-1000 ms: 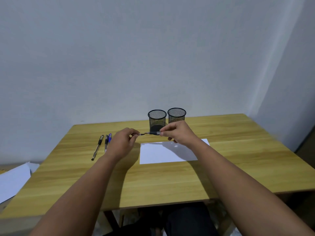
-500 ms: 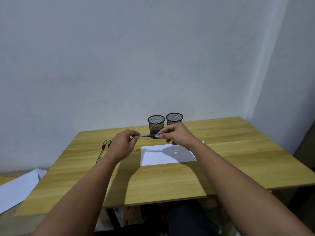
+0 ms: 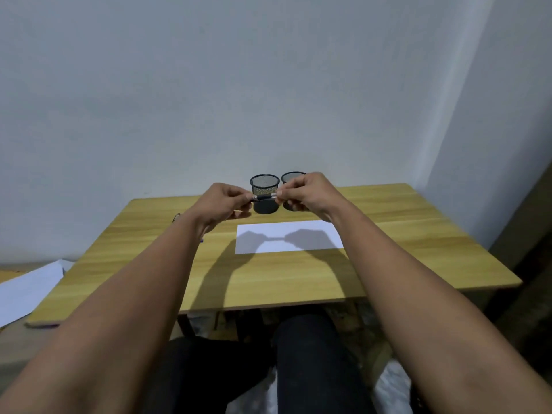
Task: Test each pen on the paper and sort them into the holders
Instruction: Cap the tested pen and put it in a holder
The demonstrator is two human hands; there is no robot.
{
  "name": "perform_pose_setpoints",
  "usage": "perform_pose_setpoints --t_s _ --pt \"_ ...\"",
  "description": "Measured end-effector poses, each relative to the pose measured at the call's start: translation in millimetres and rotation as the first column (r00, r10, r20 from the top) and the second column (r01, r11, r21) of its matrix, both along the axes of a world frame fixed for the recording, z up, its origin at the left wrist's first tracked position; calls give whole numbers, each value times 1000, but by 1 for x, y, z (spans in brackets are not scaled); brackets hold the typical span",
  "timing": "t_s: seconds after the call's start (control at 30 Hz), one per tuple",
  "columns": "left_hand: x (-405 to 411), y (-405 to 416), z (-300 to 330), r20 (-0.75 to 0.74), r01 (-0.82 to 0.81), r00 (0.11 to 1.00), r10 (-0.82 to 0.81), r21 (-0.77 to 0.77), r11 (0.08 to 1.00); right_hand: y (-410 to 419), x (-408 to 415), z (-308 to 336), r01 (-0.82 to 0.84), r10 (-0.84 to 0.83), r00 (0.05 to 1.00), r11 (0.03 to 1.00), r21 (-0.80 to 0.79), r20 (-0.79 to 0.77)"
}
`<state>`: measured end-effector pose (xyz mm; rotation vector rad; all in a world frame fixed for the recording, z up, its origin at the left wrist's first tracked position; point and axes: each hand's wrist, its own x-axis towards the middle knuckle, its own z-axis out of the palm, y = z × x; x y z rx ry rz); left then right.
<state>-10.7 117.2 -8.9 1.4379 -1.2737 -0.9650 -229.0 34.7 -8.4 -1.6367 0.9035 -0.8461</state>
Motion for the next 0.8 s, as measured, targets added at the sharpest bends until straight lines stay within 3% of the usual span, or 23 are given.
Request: perform_pose_setpoints --t_s 0.2,0.37,0.43,0.6,0.7,0.8 --pt "-18 -1 3 48 35 998 -36 20 999 8 -21 -1 33 -34 999 999 -35 -13" --pt "-49 -10 8 244 104 966 -87 -57 993 4 -48 -20 -56 -5 937 985 -165 -348" --pt "-71 -22 7 302 124 950 -85 -112 986 4 -57 -29 -40 -69 900 970 -239 -430" --pt "-133 -54 -16 523 157 852 -35 -190 969 -7 -123 -44 307 -424 842 885 -349 -334" --pt "-181 -67 -37 606 255 787 -113 -153 955 -12 -194 -55 577 -675 710 720 -385 -199" --pt "-233 -80 -60 702 370 690 -176 -134 919 -11 -271 -77 781 -853 512 512 -359 -103"
